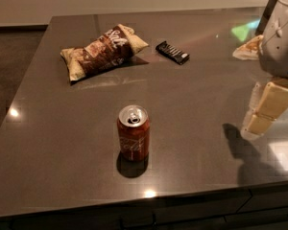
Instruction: Move coke can near brown chip bag
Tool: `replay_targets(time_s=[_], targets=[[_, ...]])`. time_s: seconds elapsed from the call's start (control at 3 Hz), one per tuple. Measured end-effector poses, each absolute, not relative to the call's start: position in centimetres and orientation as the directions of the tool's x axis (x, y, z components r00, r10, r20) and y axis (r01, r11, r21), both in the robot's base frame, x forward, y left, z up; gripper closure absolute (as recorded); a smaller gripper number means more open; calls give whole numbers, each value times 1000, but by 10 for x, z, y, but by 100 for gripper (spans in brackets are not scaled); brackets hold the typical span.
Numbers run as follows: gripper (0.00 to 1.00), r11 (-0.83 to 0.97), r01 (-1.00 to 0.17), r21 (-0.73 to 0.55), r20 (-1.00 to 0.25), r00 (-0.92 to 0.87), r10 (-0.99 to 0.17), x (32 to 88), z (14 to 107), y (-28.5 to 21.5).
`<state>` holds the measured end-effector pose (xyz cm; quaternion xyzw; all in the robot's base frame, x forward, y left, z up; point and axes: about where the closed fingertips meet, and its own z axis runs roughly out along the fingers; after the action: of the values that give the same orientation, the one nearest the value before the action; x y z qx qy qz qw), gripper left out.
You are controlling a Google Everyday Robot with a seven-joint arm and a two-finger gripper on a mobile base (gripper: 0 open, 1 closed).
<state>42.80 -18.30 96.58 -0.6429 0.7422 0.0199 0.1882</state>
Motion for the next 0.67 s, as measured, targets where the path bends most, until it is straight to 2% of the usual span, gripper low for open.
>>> replay_targets(time_s=[0.67], targets=[[0, 57, -977, -207, -464, 47, -885, 407, 940, -109]])
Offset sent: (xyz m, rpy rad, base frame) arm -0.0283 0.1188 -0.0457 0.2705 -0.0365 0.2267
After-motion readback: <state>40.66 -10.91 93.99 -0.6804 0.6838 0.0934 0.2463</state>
